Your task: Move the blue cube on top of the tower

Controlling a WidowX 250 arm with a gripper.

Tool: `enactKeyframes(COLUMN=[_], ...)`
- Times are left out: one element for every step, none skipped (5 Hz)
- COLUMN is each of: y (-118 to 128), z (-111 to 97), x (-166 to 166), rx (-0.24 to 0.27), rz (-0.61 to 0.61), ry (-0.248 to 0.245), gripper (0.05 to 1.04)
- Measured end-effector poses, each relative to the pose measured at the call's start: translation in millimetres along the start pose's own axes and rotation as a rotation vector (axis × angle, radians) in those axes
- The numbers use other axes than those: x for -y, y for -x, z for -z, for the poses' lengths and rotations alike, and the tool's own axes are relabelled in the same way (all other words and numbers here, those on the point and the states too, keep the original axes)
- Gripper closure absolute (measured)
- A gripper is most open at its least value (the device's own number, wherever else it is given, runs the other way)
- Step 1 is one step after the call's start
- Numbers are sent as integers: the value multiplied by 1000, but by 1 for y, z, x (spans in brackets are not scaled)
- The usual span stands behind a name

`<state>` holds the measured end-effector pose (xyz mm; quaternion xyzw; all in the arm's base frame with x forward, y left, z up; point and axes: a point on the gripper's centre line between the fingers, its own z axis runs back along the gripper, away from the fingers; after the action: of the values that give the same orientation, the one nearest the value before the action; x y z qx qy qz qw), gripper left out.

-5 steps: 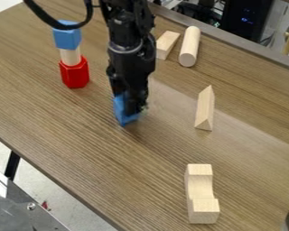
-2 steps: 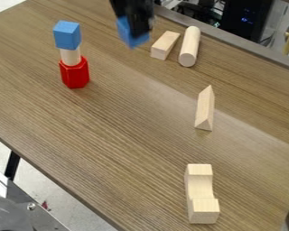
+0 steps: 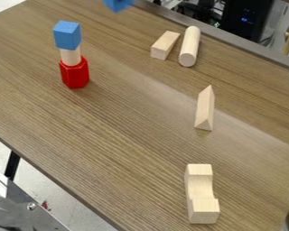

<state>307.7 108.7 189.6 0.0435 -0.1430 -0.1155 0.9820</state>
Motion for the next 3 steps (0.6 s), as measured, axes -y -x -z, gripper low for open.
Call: enactKeyframes(y=[1,4,13], z=[-3,-5,-3], x=[-23,-43,-53], rx=[-42,-69,-86], rz=[-77,-131,-162], ry=[16,10,-1], gripper=[523,523,523])
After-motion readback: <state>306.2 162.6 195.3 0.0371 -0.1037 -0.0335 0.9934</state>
